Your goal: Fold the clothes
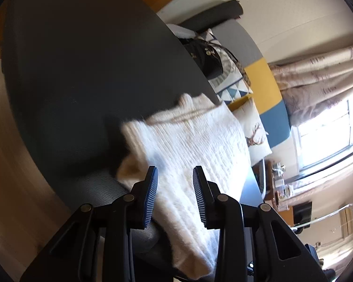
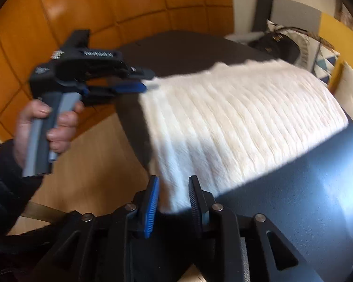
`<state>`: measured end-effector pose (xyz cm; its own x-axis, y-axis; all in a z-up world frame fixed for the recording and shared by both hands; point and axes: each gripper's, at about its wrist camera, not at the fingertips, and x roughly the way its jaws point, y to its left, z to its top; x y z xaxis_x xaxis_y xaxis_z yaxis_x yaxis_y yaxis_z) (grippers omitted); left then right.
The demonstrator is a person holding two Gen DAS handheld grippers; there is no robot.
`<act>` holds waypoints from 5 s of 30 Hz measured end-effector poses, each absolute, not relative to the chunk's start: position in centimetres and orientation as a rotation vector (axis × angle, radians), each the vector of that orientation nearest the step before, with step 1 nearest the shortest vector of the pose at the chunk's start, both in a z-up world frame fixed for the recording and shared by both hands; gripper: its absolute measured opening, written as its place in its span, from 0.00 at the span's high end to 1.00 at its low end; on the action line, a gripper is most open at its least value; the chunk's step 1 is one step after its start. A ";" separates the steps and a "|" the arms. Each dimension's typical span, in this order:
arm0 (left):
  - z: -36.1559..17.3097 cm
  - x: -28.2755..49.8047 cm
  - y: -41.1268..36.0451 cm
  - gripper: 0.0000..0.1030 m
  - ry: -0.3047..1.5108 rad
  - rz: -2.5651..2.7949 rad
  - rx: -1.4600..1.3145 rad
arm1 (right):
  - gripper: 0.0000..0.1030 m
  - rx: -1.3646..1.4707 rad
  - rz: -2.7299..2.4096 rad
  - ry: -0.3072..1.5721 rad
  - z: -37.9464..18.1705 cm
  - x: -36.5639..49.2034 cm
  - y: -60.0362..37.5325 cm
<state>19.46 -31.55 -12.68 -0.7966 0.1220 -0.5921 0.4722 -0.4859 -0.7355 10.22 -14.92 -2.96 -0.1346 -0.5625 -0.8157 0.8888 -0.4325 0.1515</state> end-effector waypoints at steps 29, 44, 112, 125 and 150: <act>-11.4 18.1 -31.7 0.87 1.179 -2.282 0.946 | 0.85 1.191 -1.622 0.341 -6.1 6.4 -13.3; -11.4 12.3 -22.6 0.80 0.843 -2.484 1.201 | 0.69 1.248 -1.639 -0.097 -5.2 -3.9 -7.2; -10.6 -19.7 -22.9 0.74 0.729 -2.611 1.382 | 0.76 1.246 -1.810 0.752 -9.0 -26.2 0.0; -12.0 -20.7 -23.3 0.74 0.757 -2.571 1.392 | 0.95 1.185 -1.858 0.798 -8.9 -23.6 2.0; -12.7 -19.7 -20.0 0.54 0.462 -2.586 1.455 | 0.79 1.332 -1.864 0.548 -9.5 -25.8 1.7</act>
<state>-19.69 -20.02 -12.67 -0.5231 0.0296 -0.8517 0.2669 -0.9434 -0.1967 -25.83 1.73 -9.52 -0.1607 -0.3358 -0.9281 0.7846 -0.6140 0.0863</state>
